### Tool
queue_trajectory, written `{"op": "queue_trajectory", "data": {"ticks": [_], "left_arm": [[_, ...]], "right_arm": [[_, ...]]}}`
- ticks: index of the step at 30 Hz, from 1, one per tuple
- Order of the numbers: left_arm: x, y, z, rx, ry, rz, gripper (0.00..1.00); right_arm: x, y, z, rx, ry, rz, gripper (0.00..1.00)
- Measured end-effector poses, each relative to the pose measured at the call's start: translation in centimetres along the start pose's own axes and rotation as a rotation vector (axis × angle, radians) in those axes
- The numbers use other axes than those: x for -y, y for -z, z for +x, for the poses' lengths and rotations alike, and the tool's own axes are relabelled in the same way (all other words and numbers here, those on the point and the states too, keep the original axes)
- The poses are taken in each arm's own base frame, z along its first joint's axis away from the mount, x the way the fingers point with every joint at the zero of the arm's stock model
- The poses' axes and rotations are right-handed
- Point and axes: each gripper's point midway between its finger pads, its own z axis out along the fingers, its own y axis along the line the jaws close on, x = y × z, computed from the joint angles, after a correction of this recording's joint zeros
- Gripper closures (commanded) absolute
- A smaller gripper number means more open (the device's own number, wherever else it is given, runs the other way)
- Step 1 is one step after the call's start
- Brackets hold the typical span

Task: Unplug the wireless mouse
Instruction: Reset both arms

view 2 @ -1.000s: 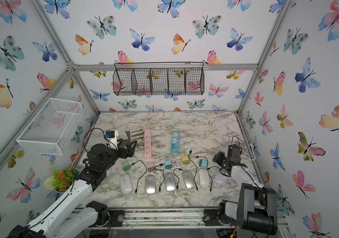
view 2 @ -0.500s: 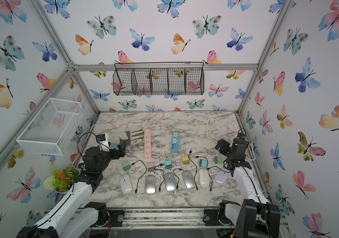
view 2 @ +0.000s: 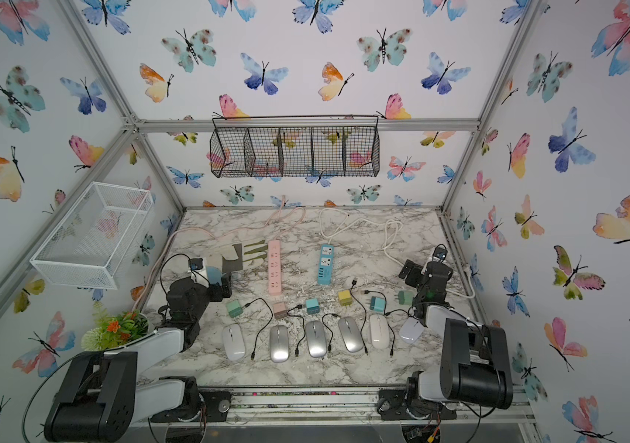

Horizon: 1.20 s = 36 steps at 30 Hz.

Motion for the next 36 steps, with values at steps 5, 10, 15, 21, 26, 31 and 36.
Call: {"op": "queue_trajectory", "data": {"ticks": [5, 10, 15, 21, 26, 31, 36], "left_arm": [[-0.4, -0.8, 1.2, 0.005, -0.001, 0.047, 0.02], [0.7, -0.6, 0.2, 0.047, -0.025, 0.108, 0.02], [1.0, -0.5, -0.2, 0.069, -0.036, 0.124, 0.02], [-0.3, -0.1, 1.4, 0.075, -0.009, 0.036, 0.02], [-0.8, -0.3, 0.0, 0.107, -0.008, -0.005, 0.02], [-0.9, -0.4, -0.1, 0.110, -0.010, -0.019, 0.02], [-0.9, -0.6, 0.0, 0.098, -0.009, -0.024, 0.02]], "right_arm": [[-1.7, -0.6, 1.3, 0.034, 0.098, -0.065, 0.02], [-4.8, 1.2, 4.2, 0.082, 0.222, -0.180, 0.02], [-5.2, 2.1, 4.8, 0.110, 0.265, -0.202, 0.02], [-5.9, 1.6, 2.4, 0.176, 0.277, -0.208, 0.02], [-5.9, 1.6, 2.4, 0.175, 0.283, -0.209, 0.02], [-5.9, 1.6, 2.4, 0.175, 0.288, -0.209, 0.02], [-5.9, 1.6, 2.4, 0.175, 0.288, -0.209, 0.02]]}}
